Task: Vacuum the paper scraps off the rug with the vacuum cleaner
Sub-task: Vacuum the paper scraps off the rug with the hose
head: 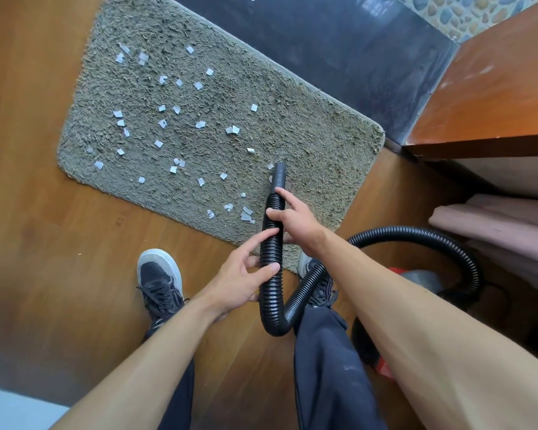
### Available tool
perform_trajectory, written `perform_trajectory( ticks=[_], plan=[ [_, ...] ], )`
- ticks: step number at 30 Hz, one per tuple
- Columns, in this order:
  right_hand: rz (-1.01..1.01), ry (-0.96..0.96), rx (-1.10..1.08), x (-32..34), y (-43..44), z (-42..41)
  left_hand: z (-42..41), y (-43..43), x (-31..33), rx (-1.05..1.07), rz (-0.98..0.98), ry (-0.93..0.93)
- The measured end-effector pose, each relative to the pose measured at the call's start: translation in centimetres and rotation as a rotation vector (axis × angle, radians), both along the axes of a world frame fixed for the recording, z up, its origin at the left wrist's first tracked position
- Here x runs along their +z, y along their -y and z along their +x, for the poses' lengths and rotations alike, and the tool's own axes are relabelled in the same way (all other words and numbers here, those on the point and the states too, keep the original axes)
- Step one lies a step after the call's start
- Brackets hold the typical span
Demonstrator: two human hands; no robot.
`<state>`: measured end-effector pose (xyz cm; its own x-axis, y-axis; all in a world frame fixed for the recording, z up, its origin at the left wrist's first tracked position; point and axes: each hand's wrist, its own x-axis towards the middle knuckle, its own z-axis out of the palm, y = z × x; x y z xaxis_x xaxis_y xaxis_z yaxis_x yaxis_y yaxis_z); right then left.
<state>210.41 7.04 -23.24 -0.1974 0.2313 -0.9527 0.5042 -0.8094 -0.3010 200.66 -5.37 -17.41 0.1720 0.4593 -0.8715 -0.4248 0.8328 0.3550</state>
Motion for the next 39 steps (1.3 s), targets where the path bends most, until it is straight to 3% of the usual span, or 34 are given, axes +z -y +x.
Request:
perform_trajectory(
  ticks=[39],
  plan=[
    [-0.076, -0.007, 0.015, -0.4, 4.8, -0.2, -1.3, 4.7, 1.0, -0.037, -0.029, 0.026]
  ],
)
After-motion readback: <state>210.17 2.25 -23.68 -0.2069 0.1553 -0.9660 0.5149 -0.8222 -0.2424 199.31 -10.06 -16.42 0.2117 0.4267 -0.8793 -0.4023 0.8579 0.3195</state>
